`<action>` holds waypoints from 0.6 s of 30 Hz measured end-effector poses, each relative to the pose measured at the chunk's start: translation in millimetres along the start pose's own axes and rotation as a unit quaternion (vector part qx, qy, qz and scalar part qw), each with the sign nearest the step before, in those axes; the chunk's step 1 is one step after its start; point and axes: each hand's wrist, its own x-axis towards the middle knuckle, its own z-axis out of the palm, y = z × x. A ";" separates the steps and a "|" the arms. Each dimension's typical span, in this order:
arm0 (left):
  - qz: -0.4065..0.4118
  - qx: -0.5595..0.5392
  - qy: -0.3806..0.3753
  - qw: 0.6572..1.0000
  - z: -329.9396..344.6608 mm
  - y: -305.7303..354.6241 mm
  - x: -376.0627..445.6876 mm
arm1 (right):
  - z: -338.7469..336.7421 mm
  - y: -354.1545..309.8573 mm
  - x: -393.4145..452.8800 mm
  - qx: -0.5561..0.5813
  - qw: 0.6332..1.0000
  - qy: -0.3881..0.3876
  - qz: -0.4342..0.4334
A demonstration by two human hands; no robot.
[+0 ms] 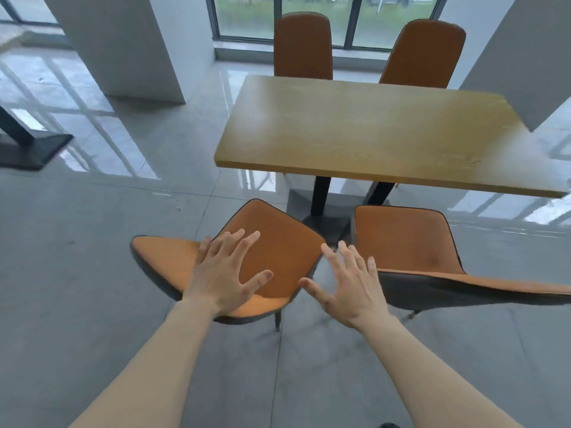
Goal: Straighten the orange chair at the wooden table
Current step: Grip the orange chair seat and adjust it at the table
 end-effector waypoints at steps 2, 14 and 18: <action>0.024 -0.003 -0.015 1.000 -12.8 -48.4 -8.6 | 16.6 -50.5 -5.6 0.013 1.000 -0.009 0.021; 0.124 0.021 -0.122 0.984 -28.5 -206.2 0.0 | 107.0 -221.6 -2.5 0.127 0.986 -0.048 0.100; 0.131 0.041 -0.157 0.978 -16.3 -227.4 6.0 | 129.4 -239.2 3.1 0.123 0.985 -0.040 0.111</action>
